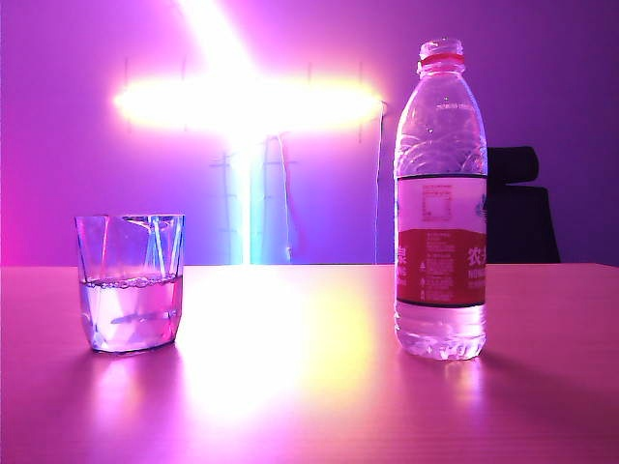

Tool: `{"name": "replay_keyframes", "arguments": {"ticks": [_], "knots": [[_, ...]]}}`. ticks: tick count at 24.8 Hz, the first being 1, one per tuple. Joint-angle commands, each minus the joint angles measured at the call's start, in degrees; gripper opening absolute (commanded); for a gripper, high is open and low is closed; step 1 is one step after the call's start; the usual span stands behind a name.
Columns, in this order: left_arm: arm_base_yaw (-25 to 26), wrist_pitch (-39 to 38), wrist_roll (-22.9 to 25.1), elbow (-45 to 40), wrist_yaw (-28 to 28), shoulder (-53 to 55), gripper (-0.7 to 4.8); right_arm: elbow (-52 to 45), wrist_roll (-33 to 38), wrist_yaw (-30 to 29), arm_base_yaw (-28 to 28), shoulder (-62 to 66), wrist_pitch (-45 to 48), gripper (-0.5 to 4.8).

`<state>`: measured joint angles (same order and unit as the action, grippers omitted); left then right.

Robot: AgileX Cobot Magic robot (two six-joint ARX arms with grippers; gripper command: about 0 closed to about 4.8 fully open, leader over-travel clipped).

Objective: Pick up the mineral water bottle on the table and pour water into the mug until it's half full.

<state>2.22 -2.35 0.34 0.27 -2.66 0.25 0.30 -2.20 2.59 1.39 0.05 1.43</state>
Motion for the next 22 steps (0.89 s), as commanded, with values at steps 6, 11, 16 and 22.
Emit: {"name": "replay_keyframes", "arguments": {"ticks": [6, 11, 16, 22], "knots": [[0.0, 0.7, -0.2, 0.2, 0.1, 0.1, -0.02, -0.3, 0.0, 0.1, 0.0, -0.1, 1.8, -0.05], [0.0, 0.7, -0.2, 0.2, 0.1, 0.1, -0.02, -0.3, 0.2, 0.1, 0.0, -0.1, 1.3, -0.05], [0.0, 0.7, -0.2, 0.2, 0.1, 0.1, -0.02, -0.3, 0.2, 0.1, 0.0, -0.1, 1.3, -0.05], [0.0, 0.7, -0.2, 0.2, 0.1, 0.1, -0.02, -0.3, 0.2, 0.1, 0.0, -0.1, 1.3, -0.05]]}}
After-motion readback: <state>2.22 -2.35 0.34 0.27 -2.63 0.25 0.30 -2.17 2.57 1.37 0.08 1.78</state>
